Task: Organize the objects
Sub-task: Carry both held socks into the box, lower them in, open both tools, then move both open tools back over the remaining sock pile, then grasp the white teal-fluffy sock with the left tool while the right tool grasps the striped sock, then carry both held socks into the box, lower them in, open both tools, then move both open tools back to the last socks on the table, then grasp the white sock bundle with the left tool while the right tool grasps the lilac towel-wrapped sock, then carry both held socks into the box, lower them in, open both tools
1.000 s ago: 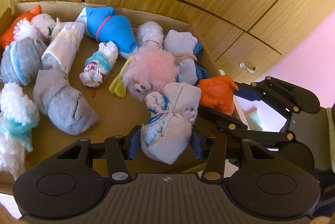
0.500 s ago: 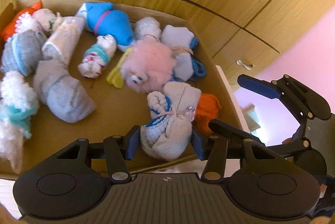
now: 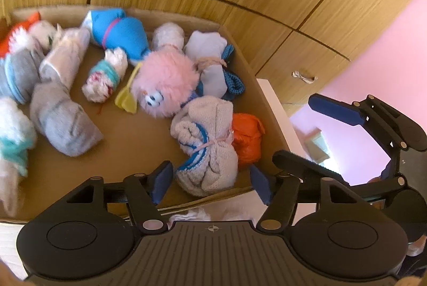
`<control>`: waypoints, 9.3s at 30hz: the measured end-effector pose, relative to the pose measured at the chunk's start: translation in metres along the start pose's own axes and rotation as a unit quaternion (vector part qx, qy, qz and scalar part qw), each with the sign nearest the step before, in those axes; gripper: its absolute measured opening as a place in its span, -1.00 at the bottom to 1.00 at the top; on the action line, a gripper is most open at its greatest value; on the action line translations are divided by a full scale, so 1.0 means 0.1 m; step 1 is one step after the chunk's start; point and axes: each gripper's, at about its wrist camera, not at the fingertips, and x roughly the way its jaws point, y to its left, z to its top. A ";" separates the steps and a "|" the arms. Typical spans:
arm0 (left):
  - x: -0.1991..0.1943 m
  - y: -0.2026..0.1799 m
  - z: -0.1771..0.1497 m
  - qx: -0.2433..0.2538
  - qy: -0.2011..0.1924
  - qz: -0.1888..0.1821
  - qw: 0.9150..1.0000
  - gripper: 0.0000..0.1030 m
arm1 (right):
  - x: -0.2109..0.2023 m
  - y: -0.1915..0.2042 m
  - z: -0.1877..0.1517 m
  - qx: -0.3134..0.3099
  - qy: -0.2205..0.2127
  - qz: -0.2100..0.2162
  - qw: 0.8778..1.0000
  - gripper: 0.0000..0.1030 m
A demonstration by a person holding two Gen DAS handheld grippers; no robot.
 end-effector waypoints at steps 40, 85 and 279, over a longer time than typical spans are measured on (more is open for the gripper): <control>-1.09 0.13 -0.50 0.095 -0.133 0.139 0.977 0.87 | -0.26 0.57 0.12 0.081 0.017 -0.039 0.996 0.64; -0.47 0.28 -0.88 0.146 -0.089 0.090 0.981 -0.05 | -0.10 0.69 -0.61 0.157 0.025 0.016 0.987 -0.40; -1.20 0.33 0.14 0.126 -0.137 0.120 0.975 0.06 | -0.27 0.50 0.24 0.121 -0.054 0.031 0.991 0.16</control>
